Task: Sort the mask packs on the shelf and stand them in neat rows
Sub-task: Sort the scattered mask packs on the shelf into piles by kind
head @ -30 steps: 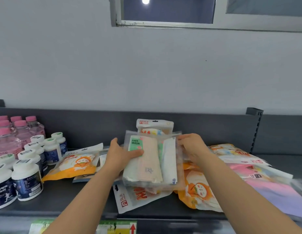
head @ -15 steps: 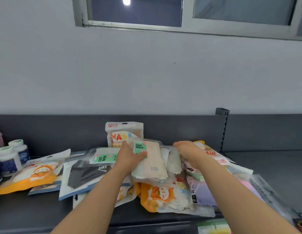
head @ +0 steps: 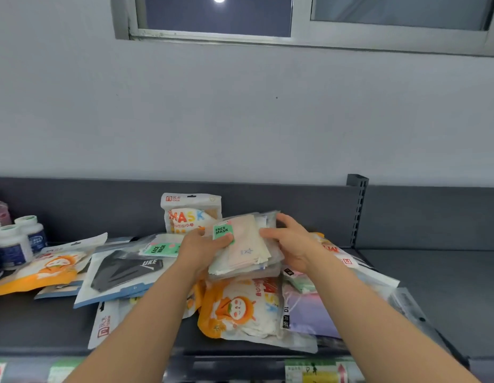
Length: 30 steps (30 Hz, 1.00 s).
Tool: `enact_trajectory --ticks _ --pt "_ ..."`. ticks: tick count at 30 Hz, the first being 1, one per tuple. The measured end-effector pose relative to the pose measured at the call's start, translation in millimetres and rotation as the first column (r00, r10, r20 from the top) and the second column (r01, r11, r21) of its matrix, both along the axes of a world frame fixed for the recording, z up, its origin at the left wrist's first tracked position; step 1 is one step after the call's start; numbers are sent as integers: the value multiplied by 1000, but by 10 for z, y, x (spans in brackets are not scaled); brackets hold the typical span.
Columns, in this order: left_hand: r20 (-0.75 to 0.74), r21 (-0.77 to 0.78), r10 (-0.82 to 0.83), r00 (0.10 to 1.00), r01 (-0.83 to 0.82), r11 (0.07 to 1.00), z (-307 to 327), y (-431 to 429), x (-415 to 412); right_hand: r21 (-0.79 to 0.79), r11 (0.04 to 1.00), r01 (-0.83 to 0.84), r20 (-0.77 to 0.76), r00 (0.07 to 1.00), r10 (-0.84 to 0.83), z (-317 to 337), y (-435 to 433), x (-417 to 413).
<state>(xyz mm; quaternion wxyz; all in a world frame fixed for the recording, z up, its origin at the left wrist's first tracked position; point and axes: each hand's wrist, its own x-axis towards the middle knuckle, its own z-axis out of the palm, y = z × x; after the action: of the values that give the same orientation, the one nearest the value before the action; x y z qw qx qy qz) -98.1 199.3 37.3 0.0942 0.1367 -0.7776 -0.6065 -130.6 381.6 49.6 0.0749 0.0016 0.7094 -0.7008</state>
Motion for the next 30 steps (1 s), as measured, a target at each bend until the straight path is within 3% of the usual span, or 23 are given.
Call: enact_trajectory --ticks 3,7,10,16,19,22,25,28,30 --pt "-69 56 29 997 -26 998 66 108 103 9 999 -52 -77 996 53 90 144 59" --pt "-52 149 -22 998 29 988 33 322 249 285 958 -21 -160 985 69 160 478 235" --pt "-63 118 -34 997 41 992 -74 570 390 447 893 -43 -159 979 127 112 755 397" --pt "-37 -53 26 999 -28 998 -365 997 566 504 863 -34 -140 983 121 -104 1169 629" --pt "-22 -25 -21 1000 21 999 -408 1165 650 602 797 -36 -84 991 108 -197 1278 784" --pt "-19 -87 -78 997 77 993 -457 1253 679 581 809 89 -160 987 6 -252 1361 881" --pt "-39 -144 -28 999 22 989 -528 1324 733 677 696 241 -150 970 -190 -289 1546 941" --pt "-34 -155 -16 999 11 988 -499 1434 824 486 855 180 1 978 -206 -377 1665 1031" --pt "-12 -141 -36 999 34 989 -460 1479 850 374 904 207 19 973 -230 -435 1705 1065"
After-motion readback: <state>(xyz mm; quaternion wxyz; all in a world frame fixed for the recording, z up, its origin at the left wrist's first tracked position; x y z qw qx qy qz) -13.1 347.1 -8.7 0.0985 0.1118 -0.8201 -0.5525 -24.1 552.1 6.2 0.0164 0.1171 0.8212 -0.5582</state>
